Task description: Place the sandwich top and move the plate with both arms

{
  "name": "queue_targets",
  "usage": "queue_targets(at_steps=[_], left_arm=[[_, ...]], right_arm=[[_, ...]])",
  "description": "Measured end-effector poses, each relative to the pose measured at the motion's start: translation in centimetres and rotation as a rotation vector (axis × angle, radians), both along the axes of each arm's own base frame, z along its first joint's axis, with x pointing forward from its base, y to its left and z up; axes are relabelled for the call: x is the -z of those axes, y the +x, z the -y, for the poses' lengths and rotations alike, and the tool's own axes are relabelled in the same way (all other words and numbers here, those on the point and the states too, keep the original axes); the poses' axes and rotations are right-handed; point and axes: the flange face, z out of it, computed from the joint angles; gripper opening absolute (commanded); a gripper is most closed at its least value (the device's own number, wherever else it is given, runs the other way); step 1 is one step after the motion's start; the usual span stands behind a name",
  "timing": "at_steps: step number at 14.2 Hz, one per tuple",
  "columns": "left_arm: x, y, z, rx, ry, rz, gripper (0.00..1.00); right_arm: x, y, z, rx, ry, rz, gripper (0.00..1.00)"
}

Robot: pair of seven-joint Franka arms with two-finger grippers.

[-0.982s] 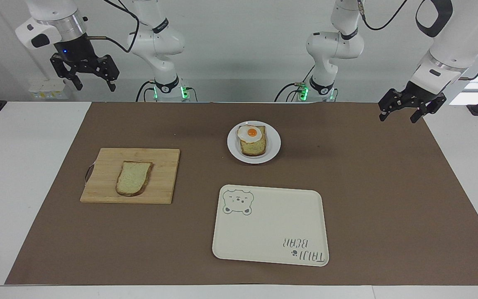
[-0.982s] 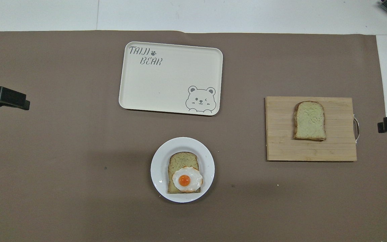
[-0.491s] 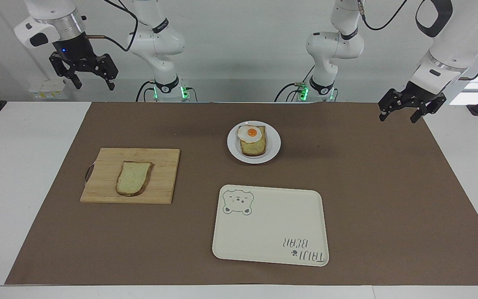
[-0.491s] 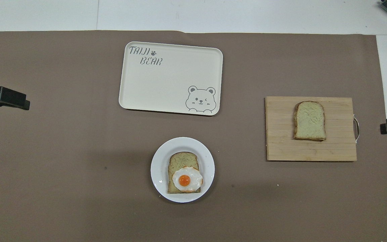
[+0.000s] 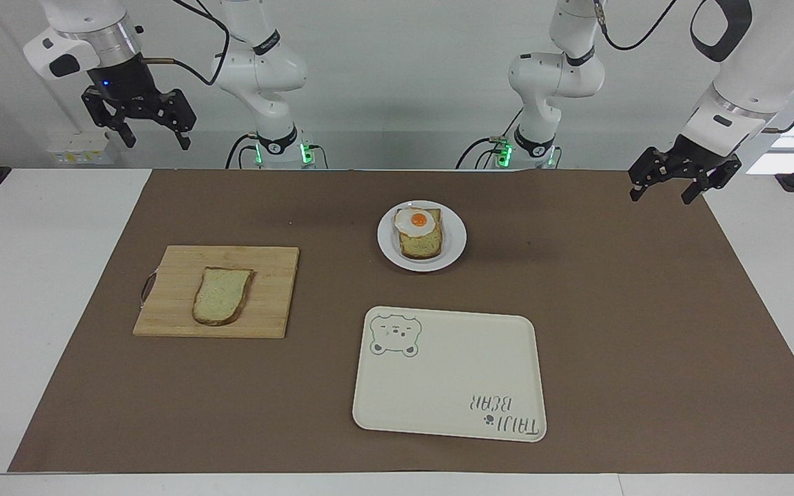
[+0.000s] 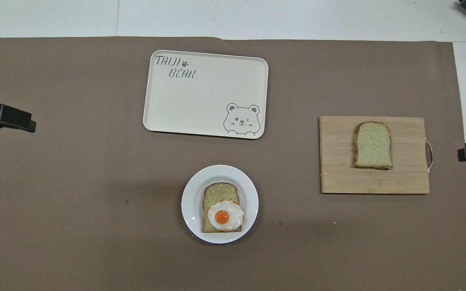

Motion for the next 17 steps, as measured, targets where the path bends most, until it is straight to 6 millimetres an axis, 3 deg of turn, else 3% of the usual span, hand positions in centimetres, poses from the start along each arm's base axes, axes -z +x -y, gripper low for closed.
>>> queue_targets(at_steps=[17], left_arm=[[0.0,0.0,0.0,0.000,0.000,0.000,1.00]], right_arm=[[0.9,0.5,-0.2,-0.005,-0.001,0.015,1.00]])
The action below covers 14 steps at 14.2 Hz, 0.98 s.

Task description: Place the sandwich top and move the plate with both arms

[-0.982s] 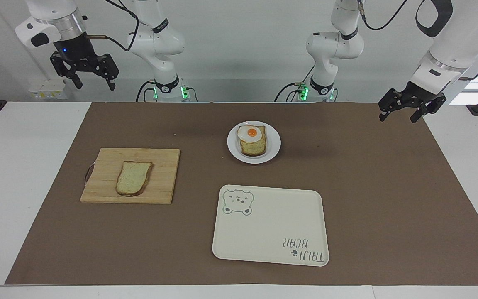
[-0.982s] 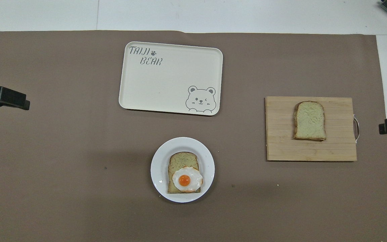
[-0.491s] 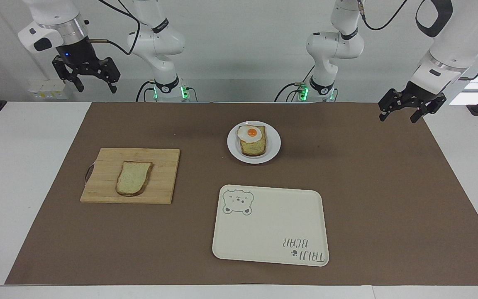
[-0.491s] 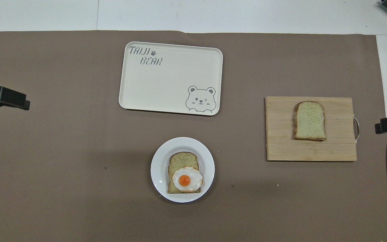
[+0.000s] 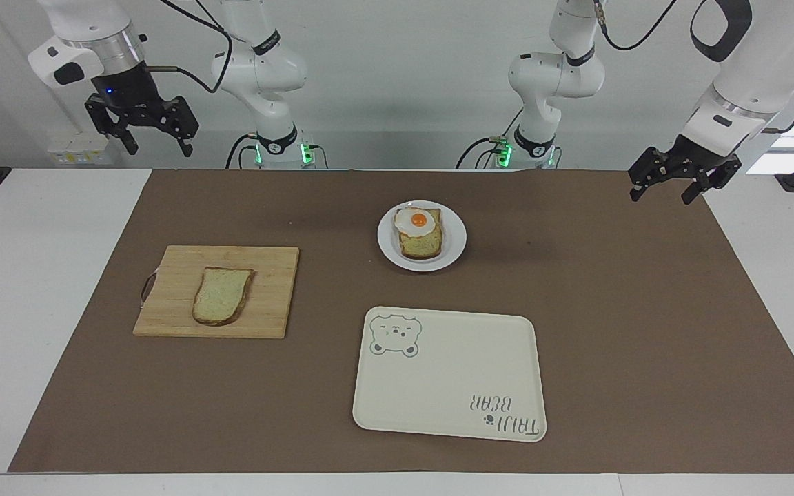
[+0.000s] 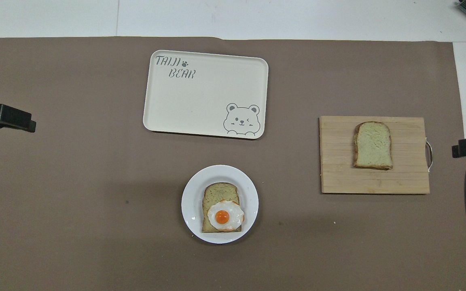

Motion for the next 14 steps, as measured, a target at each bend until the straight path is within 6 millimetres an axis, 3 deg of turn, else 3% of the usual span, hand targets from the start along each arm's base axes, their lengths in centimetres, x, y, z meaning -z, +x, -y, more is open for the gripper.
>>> queue_targets(at_steps=[7,10,14], left_arm=[[0.0,0.0,0.0,0.000,0.000,0.000,1.00],[0.0,0.0,0.0,0.000,0.000,0.000,1.00],[0.0,0.0,0.0,0.000,0.000,0.000,1.00]], right_arm=[[0.9,0.0,0.1,0.002,0.001,-0.018,1.00],[3.5,0.6,1.4,0.024,0.001,-0.017,1.00],[8.5,2.4,1.8,0.031,0.009,-0.014,1.00]])
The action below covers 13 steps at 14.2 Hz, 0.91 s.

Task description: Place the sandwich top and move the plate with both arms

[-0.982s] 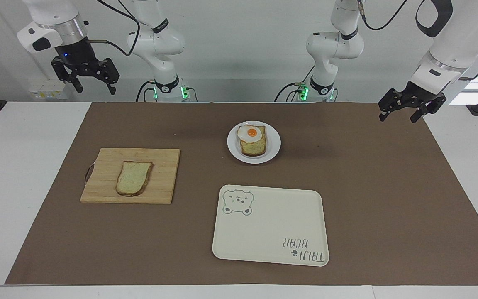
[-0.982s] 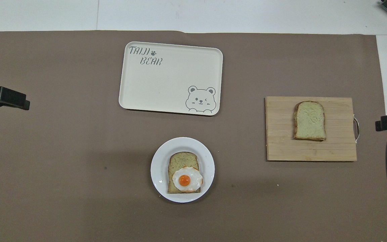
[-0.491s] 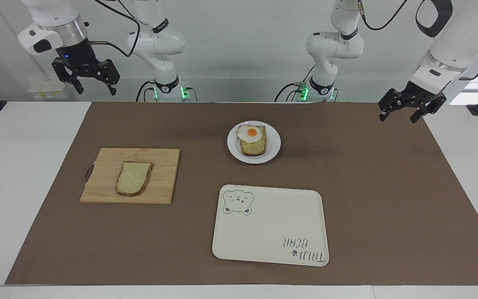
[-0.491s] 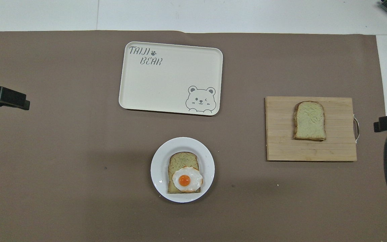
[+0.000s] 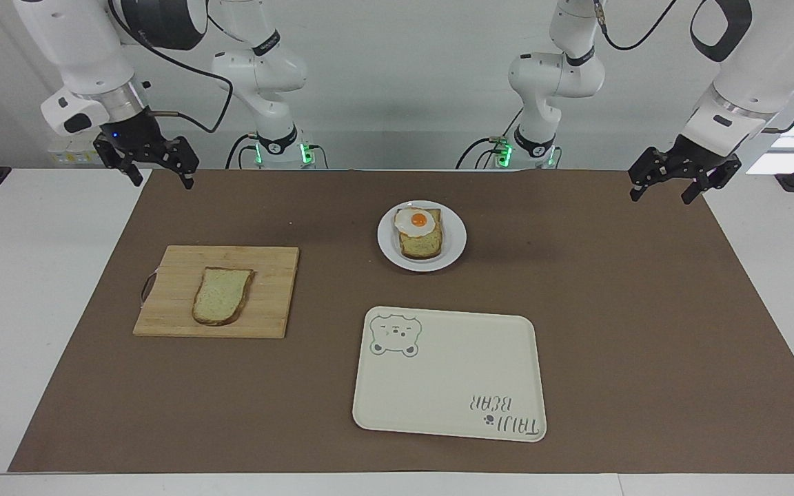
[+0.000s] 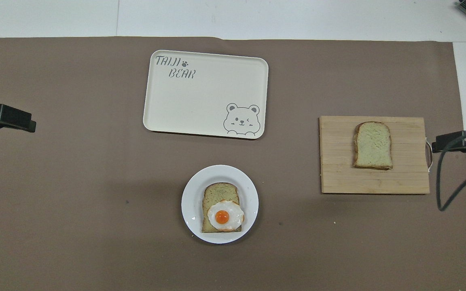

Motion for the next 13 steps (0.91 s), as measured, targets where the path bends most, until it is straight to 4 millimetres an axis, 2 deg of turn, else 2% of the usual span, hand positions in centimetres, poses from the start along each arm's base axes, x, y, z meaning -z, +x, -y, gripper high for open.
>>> queue_targets(at_steps=[3,5,8,10,13], left_arm=[[0.0,0.0,0.0,0.000,0.000,0.000,1.00],[0.0,0.0,0.0,0.000,0.000,0.000,1.00],[0.0,0.0,0.0,0.000,0.000,0.000,1.00],[0.0,0.0,0.0,0.000,0.000,0.000,1.00],[0.0,0.0,0.0,0.000,0.000,0.000,1.00]], right_arm=[[4.9,2.4,0.1,-0.079,0.007,0.002,1.00],[8.6,4.4,0.9,-0.126,0.019,0.012,1.00],[13.3,7.0,1.6,-0.122,0.058,0.040,1.00],[15.8,7.7,2.1,-0.097,0.081,0.037,1.00],[19.8,7.4,4.2,-0.030,0.130,0.045,1.00]])
